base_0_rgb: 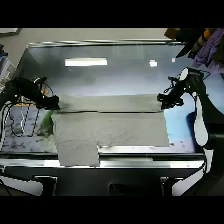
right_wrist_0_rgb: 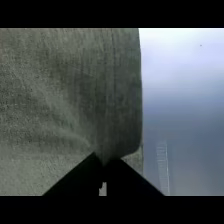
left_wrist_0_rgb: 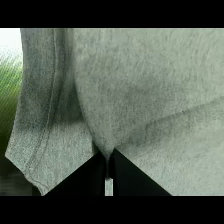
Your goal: Fold the clothes and pants, and hang the long-sleeved shirts on hangers.
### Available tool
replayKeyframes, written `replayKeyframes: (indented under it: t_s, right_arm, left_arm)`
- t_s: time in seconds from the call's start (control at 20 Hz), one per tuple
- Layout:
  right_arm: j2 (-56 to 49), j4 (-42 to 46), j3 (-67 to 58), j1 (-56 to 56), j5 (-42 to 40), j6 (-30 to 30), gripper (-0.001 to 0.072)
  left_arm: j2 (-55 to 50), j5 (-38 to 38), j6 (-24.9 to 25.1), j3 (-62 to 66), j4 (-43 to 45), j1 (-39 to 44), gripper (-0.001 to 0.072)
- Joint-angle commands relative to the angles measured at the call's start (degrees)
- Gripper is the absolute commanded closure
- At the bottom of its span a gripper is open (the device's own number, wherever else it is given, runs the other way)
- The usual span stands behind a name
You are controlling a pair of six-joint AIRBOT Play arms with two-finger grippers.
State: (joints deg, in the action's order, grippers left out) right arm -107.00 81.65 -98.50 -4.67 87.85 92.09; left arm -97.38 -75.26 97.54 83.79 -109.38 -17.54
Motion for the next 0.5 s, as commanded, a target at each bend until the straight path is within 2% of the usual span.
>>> replayKeyframes:
  t_s: [0.0,0.1,0.15,0.2,0.25,0.3,0.35,0.45]
  right_arm:
    - [-0.72,0.04,2.08,0.04,-0.50,-0.39,0.0675]
    - [-0.81,0.28,2.95,0.04,-0.81,-0.39,0.0672]
    - [-0.81,0.74,3.04,0.04,-0.76,-0.37,0.0590]
    - [-0.72,1.27,3.04,0.04,-0.46,-0.37,0.0488]
    - [-0.44,2.73,2.99,0.04,0.44,-0.44,0.0414]
    - [0.24,5.75,2.99,0.04,1.29,-0.44,0.0353]
    - [1.46,7.74,3.02,-0.33,1.44,-0.83,0.0300]
    - [4.79,7.50,3.17,-2.91,0.48,-2.16,0.0292]
  left_arm:
    - [-0.11,-0.17,0.02,-1.84,0.61,0.13,0.0692]
    - [-0.11,-0.15,0.02,-2.05,0.94,0.13,0.0688]
    - [-0.09,-0.15,-0.02,-2.03,0.94,0.13,0.0628]
    - [0.00,-0.26,-0.02,-2.01,0.94,0.11,0.0468]
    - [0.33,-0.79,-0.02,-1.92,1.03,-0.04,0.0258]
    - [0.90,-1.44,0.00,-1.92,1.05,-0.37,0.0162]
    - [1.73,-2.91,0.11,-1.92,1.27,-1.03,0.0162]
    - [3.89,-7.08,0.26,-2.08,4.66,-2.82,0.0162]
